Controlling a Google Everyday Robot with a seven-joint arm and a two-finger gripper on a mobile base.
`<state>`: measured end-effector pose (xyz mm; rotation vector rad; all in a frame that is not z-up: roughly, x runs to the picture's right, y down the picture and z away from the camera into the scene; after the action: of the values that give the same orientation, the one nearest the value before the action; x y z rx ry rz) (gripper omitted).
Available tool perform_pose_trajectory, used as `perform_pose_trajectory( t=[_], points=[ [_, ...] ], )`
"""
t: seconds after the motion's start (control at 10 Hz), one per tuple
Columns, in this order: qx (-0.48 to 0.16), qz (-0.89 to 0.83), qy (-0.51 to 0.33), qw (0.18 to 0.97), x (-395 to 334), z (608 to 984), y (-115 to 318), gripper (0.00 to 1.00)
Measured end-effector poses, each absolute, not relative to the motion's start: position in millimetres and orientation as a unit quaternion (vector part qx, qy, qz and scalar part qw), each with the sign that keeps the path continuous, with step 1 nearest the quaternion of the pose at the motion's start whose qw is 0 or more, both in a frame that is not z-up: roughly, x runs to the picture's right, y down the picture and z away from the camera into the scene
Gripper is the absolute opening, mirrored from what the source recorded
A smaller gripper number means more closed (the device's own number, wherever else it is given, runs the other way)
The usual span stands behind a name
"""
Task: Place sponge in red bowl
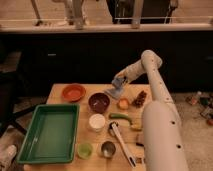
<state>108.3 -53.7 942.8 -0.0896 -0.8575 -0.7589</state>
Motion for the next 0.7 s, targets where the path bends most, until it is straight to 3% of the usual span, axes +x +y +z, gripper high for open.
perform_pose_trajectory(
  t=[0.7],
  points=[
    [-0.015, -0.389, -0.454, 0.801, 53.5, 900.6, -49.8, 0.0]
  ],
)
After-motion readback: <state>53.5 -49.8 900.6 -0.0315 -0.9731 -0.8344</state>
